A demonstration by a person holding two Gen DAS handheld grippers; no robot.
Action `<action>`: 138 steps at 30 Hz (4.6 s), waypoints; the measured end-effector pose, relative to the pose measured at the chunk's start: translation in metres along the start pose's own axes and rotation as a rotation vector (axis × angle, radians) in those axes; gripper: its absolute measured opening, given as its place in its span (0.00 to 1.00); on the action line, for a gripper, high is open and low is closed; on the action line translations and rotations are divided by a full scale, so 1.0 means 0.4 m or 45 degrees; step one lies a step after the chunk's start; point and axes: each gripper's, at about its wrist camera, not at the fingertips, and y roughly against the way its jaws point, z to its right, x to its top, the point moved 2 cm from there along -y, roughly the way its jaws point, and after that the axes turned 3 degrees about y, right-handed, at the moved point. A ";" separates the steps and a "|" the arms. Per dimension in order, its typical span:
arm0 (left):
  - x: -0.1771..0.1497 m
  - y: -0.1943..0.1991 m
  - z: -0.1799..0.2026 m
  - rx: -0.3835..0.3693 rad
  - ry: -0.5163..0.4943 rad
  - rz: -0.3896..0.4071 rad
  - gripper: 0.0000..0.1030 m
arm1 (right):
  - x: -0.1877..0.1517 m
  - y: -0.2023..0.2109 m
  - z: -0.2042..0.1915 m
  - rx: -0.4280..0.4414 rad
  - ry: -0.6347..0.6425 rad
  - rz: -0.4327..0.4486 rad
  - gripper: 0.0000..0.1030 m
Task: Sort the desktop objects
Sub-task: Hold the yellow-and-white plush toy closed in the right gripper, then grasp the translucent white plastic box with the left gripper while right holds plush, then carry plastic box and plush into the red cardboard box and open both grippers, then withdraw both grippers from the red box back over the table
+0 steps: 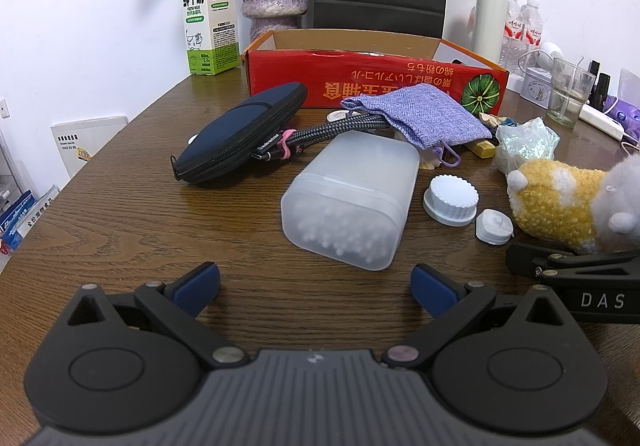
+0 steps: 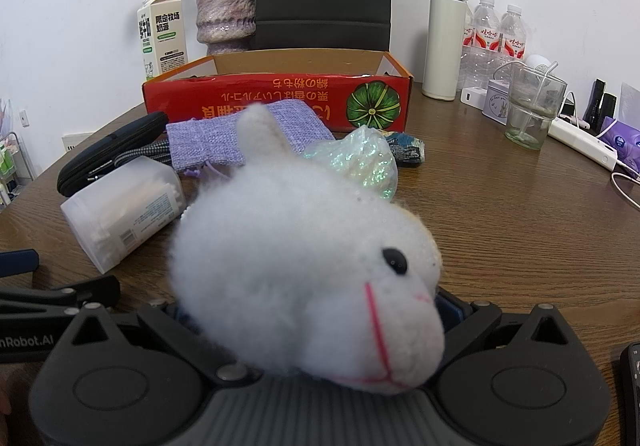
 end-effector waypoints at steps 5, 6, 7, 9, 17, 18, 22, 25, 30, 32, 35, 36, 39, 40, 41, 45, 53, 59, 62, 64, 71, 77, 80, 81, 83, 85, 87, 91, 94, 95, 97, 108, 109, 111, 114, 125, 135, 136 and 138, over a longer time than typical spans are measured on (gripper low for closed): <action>0.000 0.000 0.000 0.000 0.000 0.000 1.00 | -0.001 0.000 0.000 0.000 0.000 0.000 1.00; 0.000 0.000 0.000 0.000 0.000 0.000 1.00 | -0.001 0.000 0.001 0.000 0.000 0.000 1.00; 0.000 0.000 0.000 0.000 0.000 0.000 1.00 | -0.001 0.000 0.001 0.000 0.000 0.000 1.00; 0.000 0.000 0.000 0.000 0.000 0.000 1.00 | -0.001 0.000 0.001 0.000 0.000 0.000 1.00; 0.000 0.000 0.000 -0.001 -0.001 0.000 1.00 | -0.001 0.000 0.001 0.000 0.001 0.000 1.00; 0.000 0.000 0.000 -0.001 -0.001 0.000 1.00 | -0.001 0.000 0.001 0.000 0.001 0.000 1.00; 0.000 0.000 0.000 -0.001 -0.001 0.000 1.00 | -0.001 0.000 0.001 0.000 0.001 0.000 1.00; 0.000 0.000 0.000 -0.001 -0.001 0.000 1.00 | -0.001 0.000 0.001 0.000 0.000 0.000 1.00; 0.000 0.000 0.000 -0.001 -0.001 0.000 1.00 | -0.001 0.000 0.001 0.000 0.001 0.000 1.00; 0.000 0.000 0.000 -0.002 -0.001 0.000 1.00 | -0.002 -0.001 0.002 0.000 0.001 0.000 1.00; 0.000 0.000 0.000 -0.002 -0.001 0.000 1.00 | -0.003 -0.001 0.003 0.000 0.001 0.000 1.00; 0.000 0.000 0.000 -0.002 -0.001 0.000 1.00 | -0.003 -0.001 0.004 0.000 0.001 0.000 1.00; 0.000 0.000 0.000 -0.002 -0.001 0.000 1.00 | -0.004 -0.002 0.004 -0.003 -0.001 0.000 1.00; 0.000 0.000 0.000 -0.002 -0.001 0.000 1.00 | -0.004 -0.003 0.004 -0.005 0.000 -0.001 1.00; 0.000 0.000 0.000 -0.003 -0.001 0.000 1.00 | -0.005 -0.003 0.005 -0.004 -0.002 0.000 1.00; 0.000 -0.001 0.002 -0.001 -0.002 -0.001 1.00 | -0.008 -0.004 -0.002 -0.004 -0.002 -0.001 1.00; 0.019 0.013 -0.018 -0.111 0.038 0.071 0.98 | -0.008 0.019 0.010 -0.045 -0.020 0.010 1.00; 0.088 -0.003 -0.004 -0.211 -0.050 0.168 0.97 | 0.029 0.022 0.018 0.048 0.013 0.091 0.87; 0.103 -0.045 0.009 -0.261 -0.088 0.078 0.88 | 0.045 0.025 0.025 0.046 0.027 0.103 0.88; 0.101 -0.057 0.022 -0.293 -0.114 0.056 0.76 | 0.048 0.035 0.030 0.090 0.025 0.102 0.90; 0.067 -0.022 0.023 -0.269 -0.097 0.004 0.66 | 0.029 0.092 0.049 0.191 -0.032 0.089 0.92; 0.030 0.017 0.018 -0.212 -0.036 0.011 0.75 | 0.009 0.084 0.076 0.159 -0.082 -0.011 0.85; 0.033 -0.002 0.024 -0.206 -0.064 -0.011 0.78 | -0.008 0.096 0.063 0.166 -0.069 -0.014 0.84; 0.034 -0.008 0.026 -0.214 -0.071 -0.018 0.65 | -0.013 0.097 0.058 0.170 -0.066 -0.015 0.84; 0.035 -0.006 0.030 -0.206 -0.084 -0.015 0.65 | -0.024 0.093 0.053 0.199 -0.082 -0.016 0.73; 0.036 0.016 0.025 -0.231 -0.064 0.007 0.64 | -0.029 0.101 0.062 0.257 -0.133 -0.007 0.60; 0.042 0.055 0.020 -0.254 -0.049 0.049 0.64 | -0.031 0.121 0.064 0.238 -0.112 0.025 0.57; 0.095 0.135 0.004 -0.284 -0.012 0.173 0.64 | -0.005 0.187 0.071 0.256 -0.093 0.124 0.57; 0.176 0.172 -0.027 -0.320 0.050 0.242 0.64 | 0.048 0.256 0.076 0.296 -0.049 0.230 0.57; 0.202 0.175 -0.035 -0.329 0.060 0.253 0.64 | 0.069 0.278 0.078 0.312 -0.017 0.253 0.57; 0.270 0.168 -0.049 -0.341 0.071 0.263 0.64 | 0.117 0.313 0.090 0.351 0.037 0.289 0.57; 0.651 -0.162 0.014 -0.204 0.008 0.097 0.65 | 0.622 0.174 0.145 0.436 0.215 0.327 0.57; 0.672 -0.202 0.023 -0.186 -0.001 0.065 0.65 | 0.666 0.125 0.140 0.418 0.237 0.297 0.57; 0.709 -0.303 0.045 -0.134 -0.006 0.000 0.65 | 0.753 -0.006 0.135 0.367 0.253 0.186 0.57; 0.721 -0.437 0.067 -0.041 -0.044 -0.079 0.65 | 0.812 -0.206 0.129 0.275 0.277 0.026 0.57; 0.695 -0.675 0.058 0.093 -0.061 -0.306 0.68 | 0.739 -0.646 0.117 0.173 0.341 -0.304 0.60; 0.758 -0.502 0.050 0.050 -0.010 -0.203 0.87 | 0.782 -0.546 0.120 -0.042 0.392 -0.125 0.65; 0.768 -0.484 0.047 0.051 -0.005 -0.191 0.91 | 0.792 -0.518 0.121 -0.036 0.384 -0.108 0.66; 0.769 -0.420 0.035 0.057 -0.005 -0.159 0.95 | 0.810 -0.447 0.117 -0.009 0.376 -0.074 0.70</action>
